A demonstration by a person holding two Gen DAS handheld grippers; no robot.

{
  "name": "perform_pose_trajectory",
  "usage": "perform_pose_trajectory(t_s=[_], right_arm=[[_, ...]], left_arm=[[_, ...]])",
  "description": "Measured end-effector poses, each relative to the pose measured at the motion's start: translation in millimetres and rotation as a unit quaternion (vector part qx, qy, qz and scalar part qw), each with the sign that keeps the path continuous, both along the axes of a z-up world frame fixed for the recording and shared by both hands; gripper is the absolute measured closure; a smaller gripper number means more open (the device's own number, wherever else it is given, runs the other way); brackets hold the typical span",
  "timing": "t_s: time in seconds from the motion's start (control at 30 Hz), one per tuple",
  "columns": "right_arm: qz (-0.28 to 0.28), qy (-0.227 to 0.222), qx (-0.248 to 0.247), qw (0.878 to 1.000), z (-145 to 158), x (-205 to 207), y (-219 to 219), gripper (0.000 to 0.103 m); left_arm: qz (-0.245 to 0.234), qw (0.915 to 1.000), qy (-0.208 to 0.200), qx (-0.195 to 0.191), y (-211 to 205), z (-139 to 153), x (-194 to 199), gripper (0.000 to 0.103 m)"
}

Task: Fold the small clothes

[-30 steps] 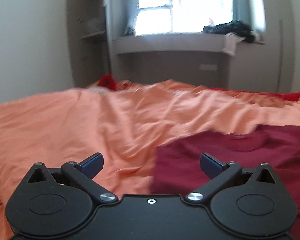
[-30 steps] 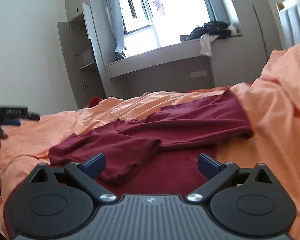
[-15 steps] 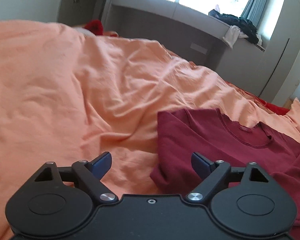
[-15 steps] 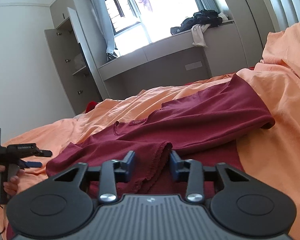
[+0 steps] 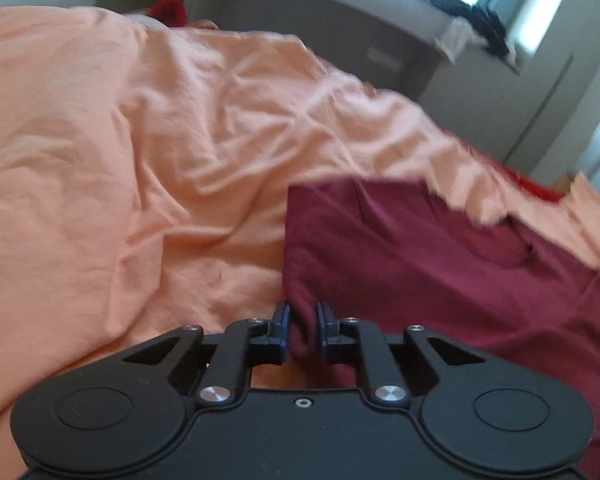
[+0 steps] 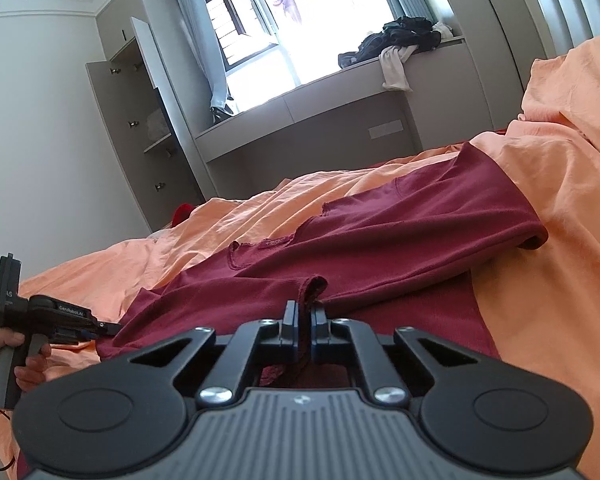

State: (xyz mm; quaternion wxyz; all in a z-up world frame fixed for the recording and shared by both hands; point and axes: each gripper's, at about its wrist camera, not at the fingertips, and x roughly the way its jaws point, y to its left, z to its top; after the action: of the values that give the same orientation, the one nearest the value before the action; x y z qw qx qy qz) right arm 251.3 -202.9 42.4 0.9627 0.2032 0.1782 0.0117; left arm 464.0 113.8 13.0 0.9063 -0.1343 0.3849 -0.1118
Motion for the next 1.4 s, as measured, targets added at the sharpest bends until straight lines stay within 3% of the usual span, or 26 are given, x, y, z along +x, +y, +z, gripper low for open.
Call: perform_pose_trajectory(t_s=[0.1,0.17,0.3,0.4,0.47,0.53,0.6,0.73,0.87,0.93,1.03,1.1,1.13,1.23,1.33,1.4], right_arm=[[-0.001,0.004,-0.014,1.000,2.4,-4.9,3.5,0.099],[0.000,0.014,-0.021,1.000,1.7,-4.4,6.2,0.099],[0.002,0.012,-0.026,1.000,1.1,-8.1,7.0,0.099],[0.009,0.010,-0.026,1.000,0.8,-10.5,7.0,0.099],[0.010,0.010,-0.017,1.000,-0.7,-11.1,4.5,0.098],[0.010,0.011,-0.005,1.000,-2.7,-10.6,1.8,0.098],[0.010,0.013,0.000,1.000,-4.2,-10.7,0.6,0.098],[0.011,0.014,-0.006,1.000,-2.2,-11.5,1.7,0.098],[0.013,0.015,-0.014,1.000,-0.9,-12.7,2.5,0.098],[0.014,0.020,-0.027,0.999,-0.5,-11.9,6.2,0.098],[0.016,0.024,-0.043,0.999,1.7,-11.1,12.0,0.098],[0.019,0.022,-0.050,0.998,2.5,-12.8,12.8,0.098],[0.020,0.021,-0.050,0.998,2.3,-13.7,12.2,0.098],[0.023,0.020,-0.042,0.999,-0.2,-15.1,9.5,0.097],[0.022,0.013,-0.046,0.999,-1.3,-17.7,10.5,0.094],[0.021,0.010,-0.057,0.998,-1.3,-19.0,12.6,0.086]], left_arm=[[0.034,0.9983,-0.016,0.044,-9.8,10.4,-4.0,0.092],[0.029,0.9970,0.005,0.071,-19.5,5.2,3.8,0.091],[0.027,0.9976,0.016,0.062,-17.3,-1.4,7.3,0.085],[0.026,0.9982,0.010,0.053,-8.1,2.2,-1.4,0.066],[0.021,0.9984,0.008,0.052,-2.9,2.5,-8.8,0.048],[0.013,0.9993,0.014,0.033,4.5,-1.1,-14.2,0.046],[0.002,0.9996,0.026,0.010,9.4,-6.7,-15.5,0.052],[-0.021,0.9986,0.035,-0.033,10.8,-10.6,-13.7,0.094],[0.027,0.9990,0.027,-0.023,6.3,-2.3,-21.9,0.098],[0.066,0.9964,0.044,-0.030,9.2,-3.9,-21.3,0.098],[0.071,0.9948,0.070,-0.020,6.2,-14.0,-13.4,0.097],[0.065,0.9964,0.056,-0.002,1.9,-10.4,-15.3,0.089],[0.066,0.9967,0.046,0.014,-0.5,-6.2,-17.6,0.078],[0.058,0.9958,0.008,0.069,-8.7,6.6,-23.1,0.064],[0.055,0.9945,-0.015,0.088,-16.2,15.6,-14.9,0.046],[0.058,0.9932,-0.027,0.097,-22.2,17.4,-1.8,0.040]])
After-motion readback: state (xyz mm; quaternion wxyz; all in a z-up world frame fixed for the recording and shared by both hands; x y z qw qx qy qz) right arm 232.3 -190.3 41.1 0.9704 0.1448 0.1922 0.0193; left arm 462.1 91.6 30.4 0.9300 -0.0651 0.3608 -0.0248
